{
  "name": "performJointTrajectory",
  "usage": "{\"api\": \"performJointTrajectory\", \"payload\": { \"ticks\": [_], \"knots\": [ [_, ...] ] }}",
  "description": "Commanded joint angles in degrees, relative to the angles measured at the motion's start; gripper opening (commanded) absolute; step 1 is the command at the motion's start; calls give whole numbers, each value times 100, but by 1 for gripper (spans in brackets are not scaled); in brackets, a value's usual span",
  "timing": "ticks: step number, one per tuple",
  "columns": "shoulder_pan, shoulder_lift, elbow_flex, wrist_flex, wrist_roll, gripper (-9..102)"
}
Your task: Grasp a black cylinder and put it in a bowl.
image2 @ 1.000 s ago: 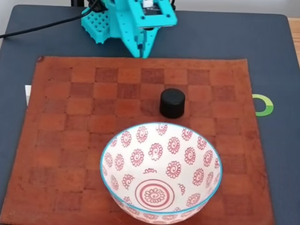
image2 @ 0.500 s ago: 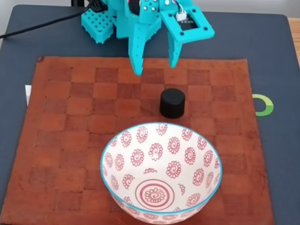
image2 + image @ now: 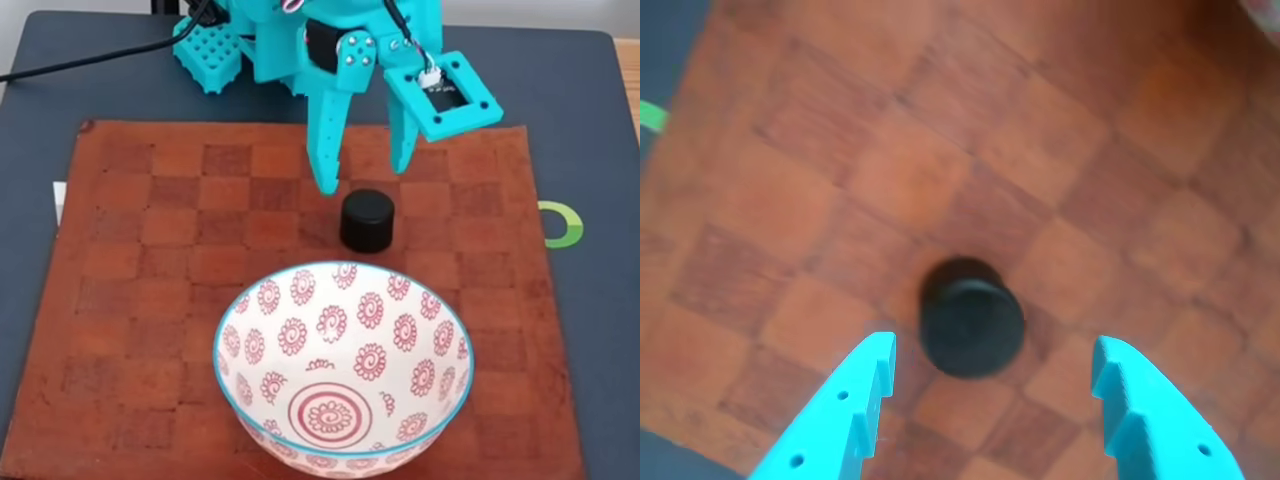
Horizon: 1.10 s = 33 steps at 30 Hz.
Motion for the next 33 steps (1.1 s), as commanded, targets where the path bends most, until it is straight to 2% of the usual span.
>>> {"api": "performJointTrajectory", "payload": {
  "ticks": [1,8,13,18,30,33],
  "knots": [
    [-26,-97,-185,-185,44,25],
    [-44,-343,-158,-193,44,33],
    [-44,-396,-35,-237,44,33],
    [-44,-396,229,-694,44,33],
    [-44,-396,510,-712,70,33],
    [-44,-396,756,-1037,70,33]
  ]
}}
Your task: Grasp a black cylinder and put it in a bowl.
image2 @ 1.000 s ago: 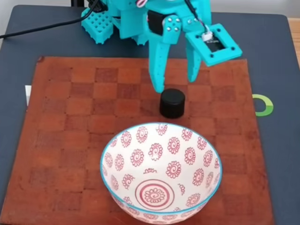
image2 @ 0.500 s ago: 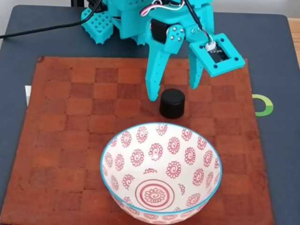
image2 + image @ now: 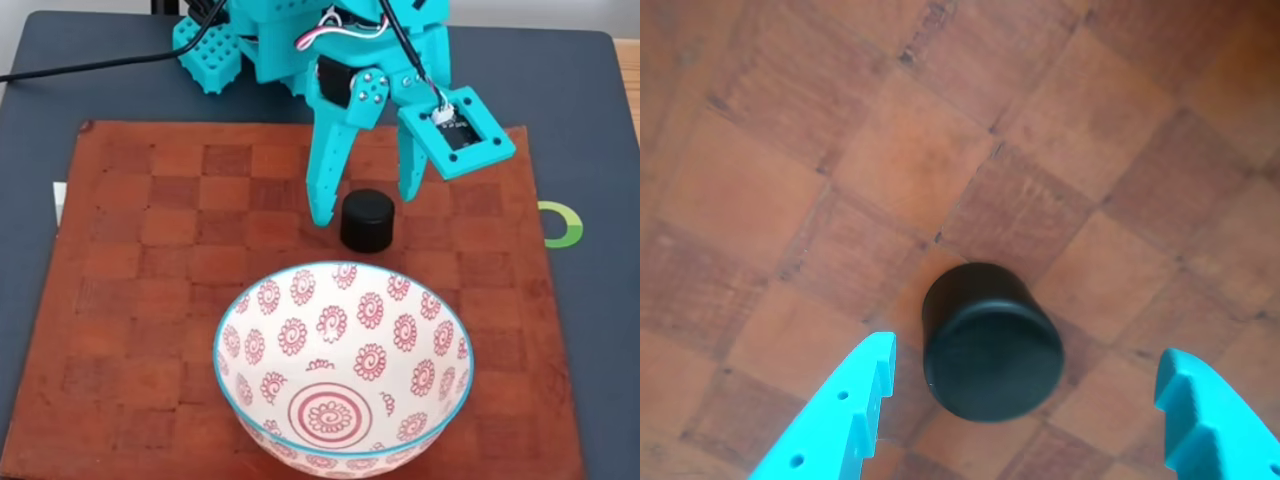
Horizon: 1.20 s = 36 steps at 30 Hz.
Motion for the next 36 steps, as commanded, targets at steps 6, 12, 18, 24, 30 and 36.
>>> {"api": "performJointTrajectory", "payload": {
  "ticks": [6,12,18,24,30,36],
  "knots": [
    [18,0,290,-545,35,33],
    [35,0,475,-598,35,33],
    [70,0,501,-598,35,24],
    [123,0,492,-598,35,22],
    [132,0,413,-598,44,22],
    [246,0,439,-888,44,18]
  ]
}}
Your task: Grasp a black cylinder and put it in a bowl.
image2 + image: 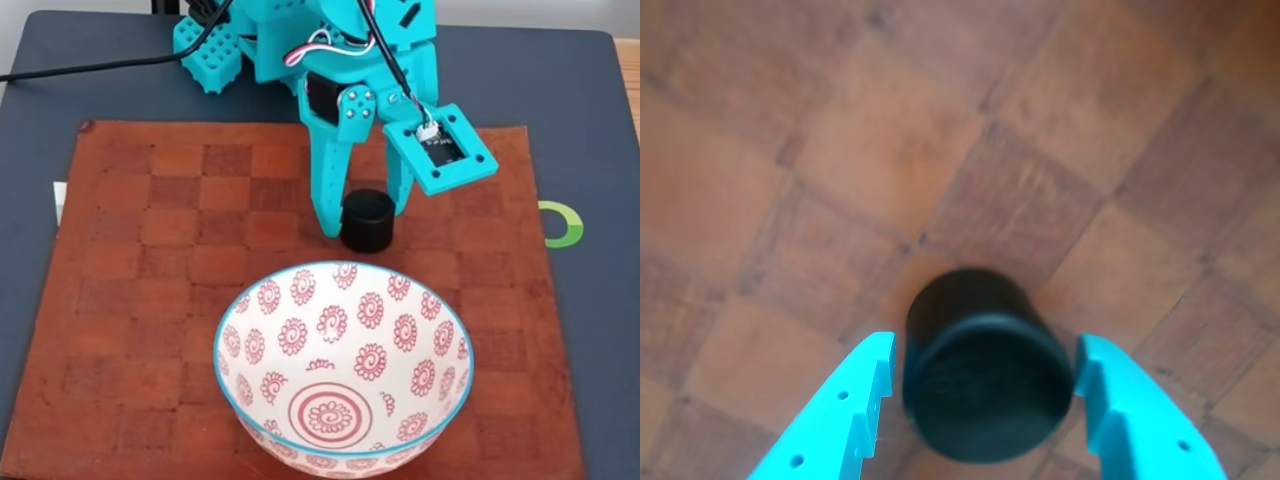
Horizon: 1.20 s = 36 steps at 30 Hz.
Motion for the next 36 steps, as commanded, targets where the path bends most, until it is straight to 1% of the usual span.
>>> {"api": "performJointTrajectory", "payload": {
  "ticks": [1,4,17,26,36],
  "knots": [
    [53,0,-79,-158,44,16],
    [53,0,-53,-167,44,15],
    [167,0,-53,-44,18,14],
    [237,97,-756,1099,-26,14],
    [299,26,-1811,1881,-255,14]
  ]
}}
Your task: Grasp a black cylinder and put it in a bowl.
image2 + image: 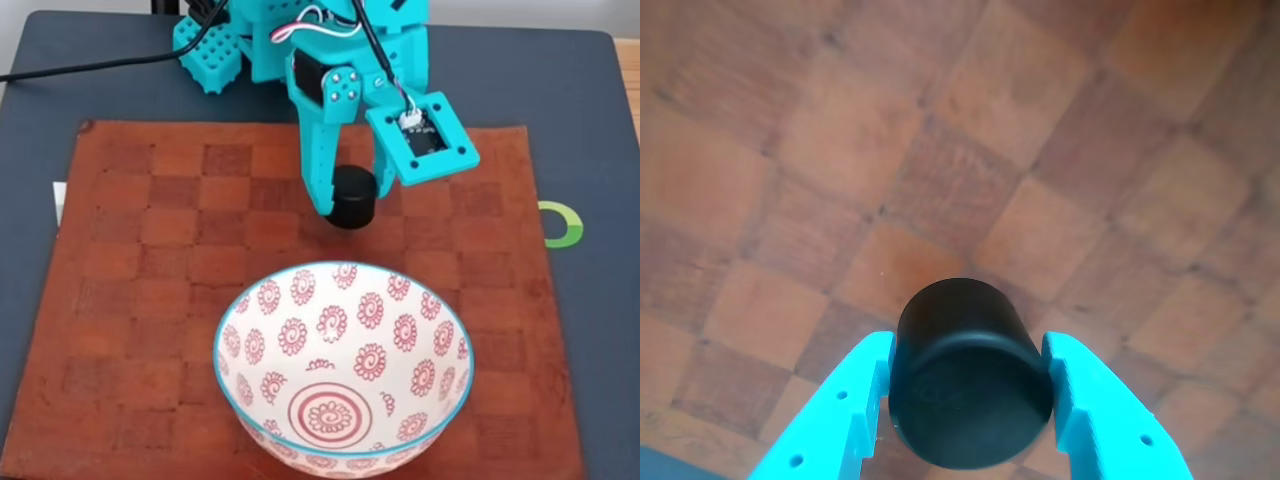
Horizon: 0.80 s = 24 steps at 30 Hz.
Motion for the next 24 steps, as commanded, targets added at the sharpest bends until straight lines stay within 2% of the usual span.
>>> {"api": "performJointTrajectory", "payload": {
  "ticks": [1,12,16,24],
  "knots": [
    [18,26,-580,176,-141,14],
    [598,0,-2092,1371,-809,14],
    [826,-237,-2558,1389,-1187,14],
    [1160,-1846,-4324,1521,-1960,14]
  ]
}}
